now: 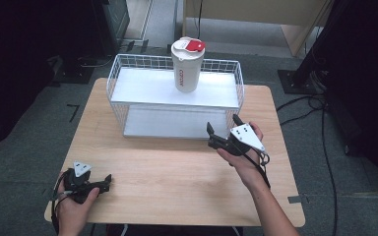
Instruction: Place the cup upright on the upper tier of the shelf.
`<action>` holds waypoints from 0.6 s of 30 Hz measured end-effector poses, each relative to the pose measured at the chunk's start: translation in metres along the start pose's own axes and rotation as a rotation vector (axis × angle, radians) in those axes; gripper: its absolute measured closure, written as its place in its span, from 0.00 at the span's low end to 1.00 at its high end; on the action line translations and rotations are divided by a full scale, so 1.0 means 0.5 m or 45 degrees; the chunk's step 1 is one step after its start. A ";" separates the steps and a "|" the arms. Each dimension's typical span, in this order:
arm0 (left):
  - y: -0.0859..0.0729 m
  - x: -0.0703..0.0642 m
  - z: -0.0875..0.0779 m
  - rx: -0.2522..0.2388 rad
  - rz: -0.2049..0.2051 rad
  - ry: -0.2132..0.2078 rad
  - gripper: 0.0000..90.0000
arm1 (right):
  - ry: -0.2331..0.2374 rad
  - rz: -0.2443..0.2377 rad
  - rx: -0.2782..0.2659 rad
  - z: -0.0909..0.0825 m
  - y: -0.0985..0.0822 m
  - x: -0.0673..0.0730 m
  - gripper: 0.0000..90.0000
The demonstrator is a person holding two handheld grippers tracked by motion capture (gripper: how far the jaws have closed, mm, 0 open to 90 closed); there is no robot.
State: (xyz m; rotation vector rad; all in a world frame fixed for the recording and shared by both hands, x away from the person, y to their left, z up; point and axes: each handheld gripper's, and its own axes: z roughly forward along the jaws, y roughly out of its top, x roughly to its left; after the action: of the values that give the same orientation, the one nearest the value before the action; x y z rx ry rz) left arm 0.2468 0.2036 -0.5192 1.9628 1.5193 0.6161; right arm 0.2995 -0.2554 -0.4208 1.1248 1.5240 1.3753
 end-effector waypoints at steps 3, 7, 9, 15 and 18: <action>0.000 0.000 0.000 0.001 0.002 0.000 0.00 | -0.009 0.009 0.017 -0.011 -0.015 -0.009 0.09; 0.000 0.000 0.000 0.002 0.002 0.000 0.00 | -0.027 0.010 0.044 -0.029 -0.040 -0.024 0.09; 0.000 0.000 0.000 0.002 0.002 0.000 0.00 | -0.030 0.009 0.046 -0.031 -0.043 -0.027 0.09; 0.000 0.000 0.000 0.002 0.002 0.000 0.00 | -0.051 0.023 0.073 -0.054 -0.068 -0.048 0.09; 0.000 0.000 0.000 0.002 0.002 0.000 0.00 | -0.062 0.023 0.089 -0.064 -0.081 -0.058 0.09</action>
State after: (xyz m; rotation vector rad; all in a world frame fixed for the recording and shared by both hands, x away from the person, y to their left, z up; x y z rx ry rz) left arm 0.2468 0.2037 -0.5191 1.9650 1.5188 0.6155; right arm 0.2736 -0.2939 -0.4577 1.2091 1.5404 1.3066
